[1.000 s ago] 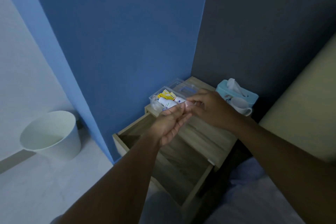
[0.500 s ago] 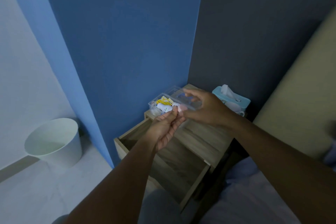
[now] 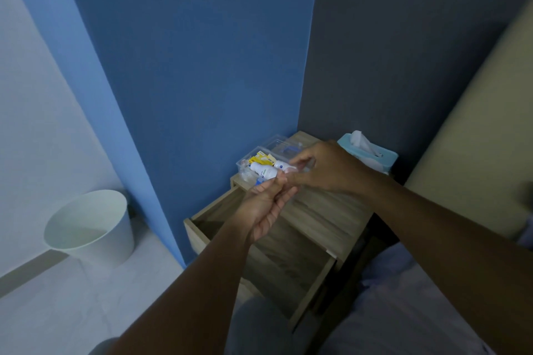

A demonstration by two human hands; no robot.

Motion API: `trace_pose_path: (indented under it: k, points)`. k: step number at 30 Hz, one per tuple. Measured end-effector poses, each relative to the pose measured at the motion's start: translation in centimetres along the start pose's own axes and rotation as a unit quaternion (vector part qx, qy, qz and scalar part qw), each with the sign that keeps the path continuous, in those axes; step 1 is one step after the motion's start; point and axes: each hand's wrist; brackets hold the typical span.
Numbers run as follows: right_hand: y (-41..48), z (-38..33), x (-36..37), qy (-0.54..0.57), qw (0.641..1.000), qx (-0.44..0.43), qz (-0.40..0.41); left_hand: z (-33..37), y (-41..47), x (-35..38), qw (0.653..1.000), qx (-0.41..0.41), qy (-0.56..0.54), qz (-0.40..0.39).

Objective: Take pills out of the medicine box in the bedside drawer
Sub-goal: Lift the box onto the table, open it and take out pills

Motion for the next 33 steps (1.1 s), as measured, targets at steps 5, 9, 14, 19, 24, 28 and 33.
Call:
trace_pose_path:
  k: [5, 9, 14, 19, 24, 28, 33]
  points:
    - [0.0, 0.4, 0.3, 0.028, 0.996, -0.085, -0.014, -0.2, 0.1, -0.3, 1.000, -0.004, -0.003, -0.008]
    - [-0.2, 1.2, 1.0, 0.055, 0.991, -0.125, 0.012, -0.2, 0.6, -0.5, 1.000, -0.003, -0.017, -0.011]
    - [-0.3, 1.8, 0.7, 0.090, 0.989, -0.110, 0.044, -0.9, 0.4, -1.8, 0.999, -0.028, -0.017, 0.015]
    - [-0.8, 3.2, 1.9, 0.114, 0.990, -0.063, 0.057, -1.6, 0.4, -2.5, 0.999, -0.041, -0.027, 0.003]
    - [-1.8, 4.7, 3.7, 0.212, 0.972, 0.026, 0.094, -2.3, 1.0, -2.5, 0.998, -0.038, 0.046, -0.014]
    - [-2.9, 7.0, 5.4, 0.232, 0.961, 0.072, 0.135, -3.7, 2.2, -3.0, 0.985, -0.013, 0.174, -0.014]
    - [-4.4, 11.8, 8.1, 0.209, 0.958, 0.109, 0.164, -6.1, 4.1, -3.0, 0.968, 0.016, 0.248, -0.016]
Point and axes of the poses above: each hand's wrist, its own y-axis towards the middle knuckle, its own x-axis out of the palm, z = x × y, and after that the axes turned 4 degrees about x, right-handed
